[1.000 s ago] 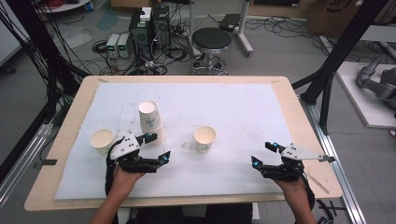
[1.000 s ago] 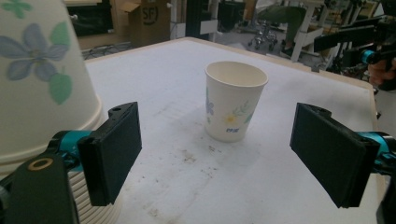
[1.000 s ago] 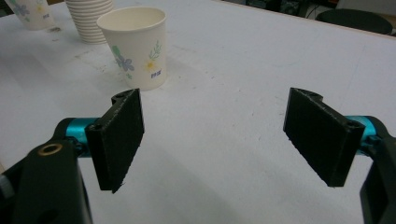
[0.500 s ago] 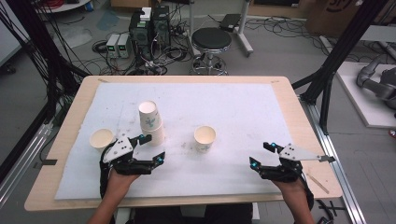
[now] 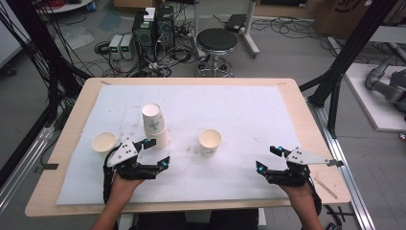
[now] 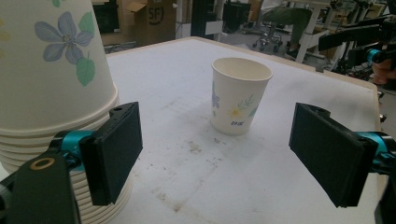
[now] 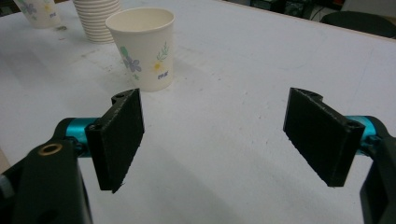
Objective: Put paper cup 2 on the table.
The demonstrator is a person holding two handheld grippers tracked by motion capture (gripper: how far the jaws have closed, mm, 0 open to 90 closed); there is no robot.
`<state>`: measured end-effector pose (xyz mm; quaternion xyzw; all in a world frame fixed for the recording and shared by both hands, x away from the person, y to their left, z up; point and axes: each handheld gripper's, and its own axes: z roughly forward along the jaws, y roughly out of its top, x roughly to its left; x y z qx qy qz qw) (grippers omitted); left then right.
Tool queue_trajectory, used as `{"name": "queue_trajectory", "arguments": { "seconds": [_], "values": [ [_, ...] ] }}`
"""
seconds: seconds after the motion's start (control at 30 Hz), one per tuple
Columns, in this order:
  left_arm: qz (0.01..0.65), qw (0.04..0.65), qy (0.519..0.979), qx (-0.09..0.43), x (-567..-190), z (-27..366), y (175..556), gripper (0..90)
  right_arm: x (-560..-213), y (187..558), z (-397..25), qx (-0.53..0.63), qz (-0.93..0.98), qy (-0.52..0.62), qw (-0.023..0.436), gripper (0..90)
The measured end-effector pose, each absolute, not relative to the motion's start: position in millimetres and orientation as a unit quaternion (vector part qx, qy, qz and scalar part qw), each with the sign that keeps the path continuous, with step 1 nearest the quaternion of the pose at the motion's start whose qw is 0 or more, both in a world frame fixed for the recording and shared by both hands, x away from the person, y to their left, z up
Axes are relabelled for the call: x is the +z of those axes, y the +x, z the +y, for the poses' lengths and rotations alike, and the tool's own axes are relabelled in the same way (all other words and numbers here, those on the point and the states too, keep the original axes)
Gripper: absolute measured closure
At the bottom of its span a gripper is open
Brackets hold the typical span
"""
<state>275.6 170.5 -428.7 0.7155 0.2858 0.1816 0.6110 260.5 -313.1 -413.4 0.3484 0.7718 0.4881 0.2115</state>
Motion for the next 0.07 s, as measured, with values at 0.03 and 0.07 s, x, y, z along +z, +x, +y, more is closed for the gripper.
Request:
{"name": "queue_trajectory", "arguments": {
  "seconds": [0.03,0.07],
  "values": [
    [0.287,0.611,0.715,0.182,-428.8,170.6,275.5,17.2,-413.6,261.0,-313.0,0.489,0.771,0.348,0.212,20.8],
    [0.287,0.611,0.715,0.182,-428.9,170.8,275.5,17.2,-413.8,261.4,-313.1,0.49,0.771,0.347,0.212,20.8]
  ]
}}
